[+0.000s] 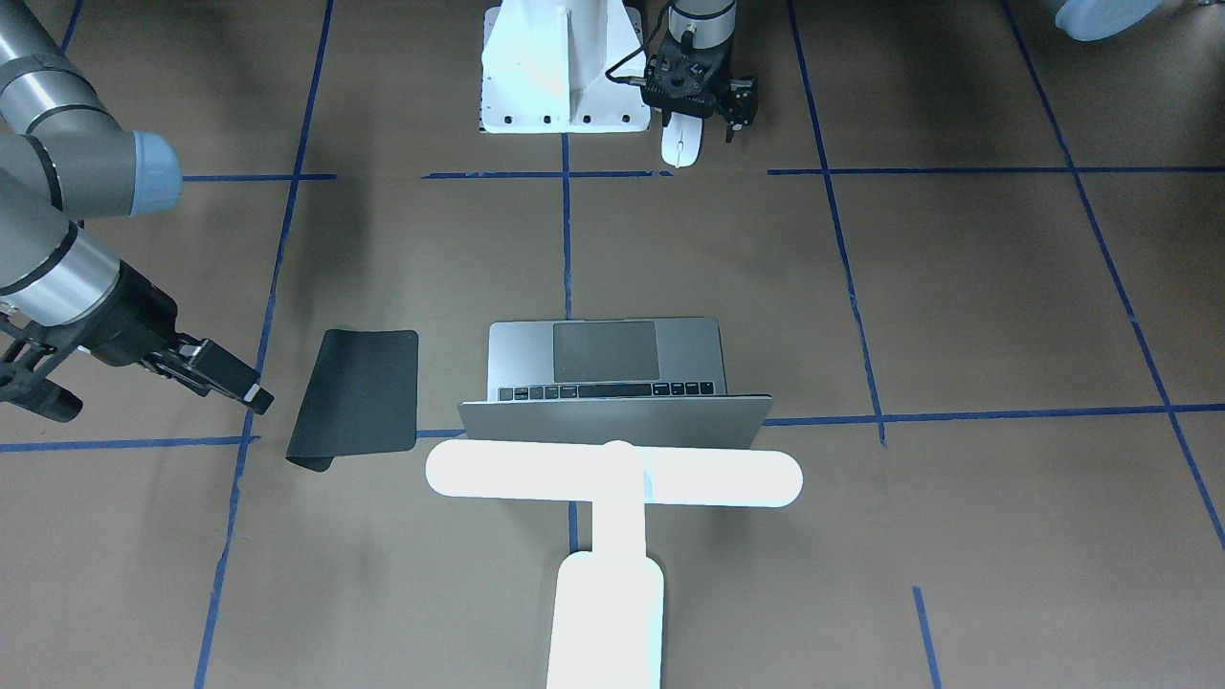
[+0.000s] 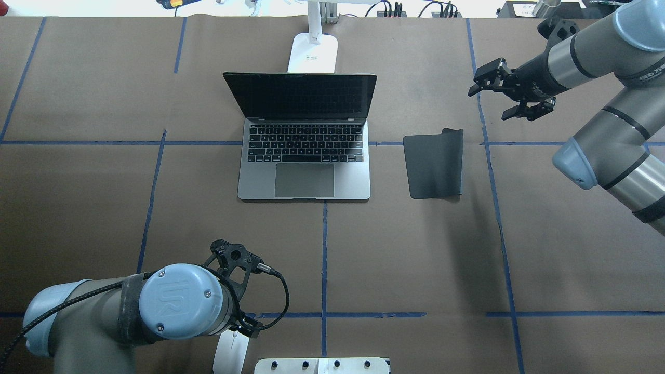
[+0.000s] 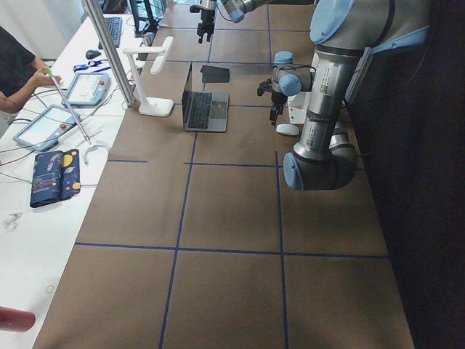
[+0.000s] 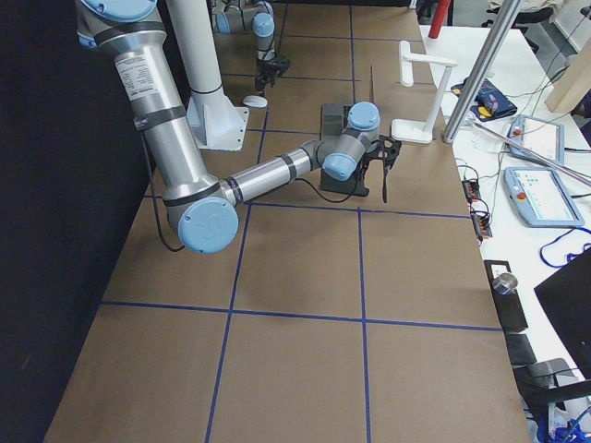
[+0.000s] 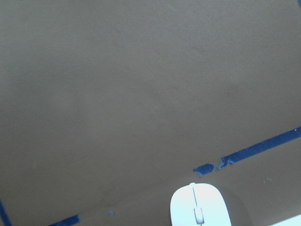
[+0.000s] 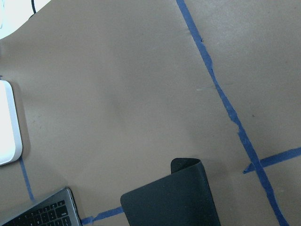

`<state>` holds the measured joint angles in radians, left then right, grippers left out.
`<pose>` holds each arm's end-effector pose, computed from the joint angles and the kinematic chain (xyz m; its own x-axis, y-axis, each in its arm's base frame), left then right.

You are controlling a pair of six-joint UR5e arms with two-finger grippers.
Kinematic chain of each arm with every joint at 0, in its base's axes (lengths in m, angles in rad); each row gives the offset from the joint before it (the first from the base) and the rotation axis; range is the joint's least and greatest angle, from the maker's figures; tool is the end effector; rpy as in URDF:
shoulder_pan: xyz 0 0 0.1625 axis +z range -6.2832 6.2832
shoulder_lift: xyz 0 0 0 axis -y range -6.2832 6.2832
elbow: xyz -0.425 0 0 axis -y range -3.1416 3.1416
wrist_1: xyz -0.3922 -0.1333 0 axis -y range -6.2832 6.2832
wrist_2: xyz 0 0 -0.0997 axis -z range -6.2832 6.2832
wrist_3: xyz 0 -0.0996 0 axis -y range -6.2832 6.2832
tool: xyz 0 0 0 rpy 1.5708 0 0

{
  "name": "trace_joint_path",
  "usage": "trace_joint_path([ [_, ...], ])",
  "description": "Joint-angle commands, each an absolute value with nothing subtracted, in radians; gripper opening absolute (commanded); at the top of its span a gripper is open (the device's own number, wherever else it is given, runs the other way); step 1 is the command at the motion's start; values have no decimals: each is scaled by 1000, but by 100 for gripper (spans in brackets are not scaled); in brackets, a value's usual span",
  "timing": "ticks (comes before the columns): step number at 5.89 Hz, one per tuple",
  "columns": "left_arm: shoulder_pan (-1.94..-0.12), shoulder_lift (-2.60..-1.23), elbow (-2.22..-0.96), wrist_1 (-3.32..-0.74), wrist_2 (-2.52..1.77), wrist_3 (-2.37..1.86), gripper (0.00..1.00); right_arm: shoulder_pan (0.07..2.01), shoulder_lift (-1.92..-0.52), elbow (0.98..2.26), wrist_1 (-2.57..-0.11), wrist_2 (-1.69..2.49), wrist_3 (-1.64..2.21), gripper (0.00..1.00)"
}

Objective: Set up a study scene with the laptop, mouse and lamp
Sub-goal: 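Release the mouse pad with the right gripper while the left grasps the white mouse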

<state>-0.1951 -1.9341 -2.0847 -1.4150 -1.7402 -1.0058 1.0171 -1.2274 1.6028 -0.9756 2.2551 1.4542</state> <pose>0.5086 -0.2193 0.2660 0.6660 0.4063 -0.6256 -0.3253 0.9129 0.2467 -0.2704 -0.5711 0.3802 0.3397 0.3781 0.8612 -0.3476 0.9013 -0.2586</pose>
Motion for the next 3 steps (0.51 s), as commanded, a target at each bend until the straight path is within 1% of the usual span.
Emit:
trace_joint_path([
  [1, -195, -1882, -2053, -1514, -1798, -1041, 100, 1017, -1236, 1611, -976, 2258, 1454, 100],
  [2, -187, -1887, -2022, -1520, -1798, -1107, 100, 1014, -1236, 1611, -976, 2257, 1453, 100],
  [3, -187, -1887, -2022, -1573, -1799, -1123, 100, 1012, -1236, 1611, -976, 2256, 1454, 100],
])
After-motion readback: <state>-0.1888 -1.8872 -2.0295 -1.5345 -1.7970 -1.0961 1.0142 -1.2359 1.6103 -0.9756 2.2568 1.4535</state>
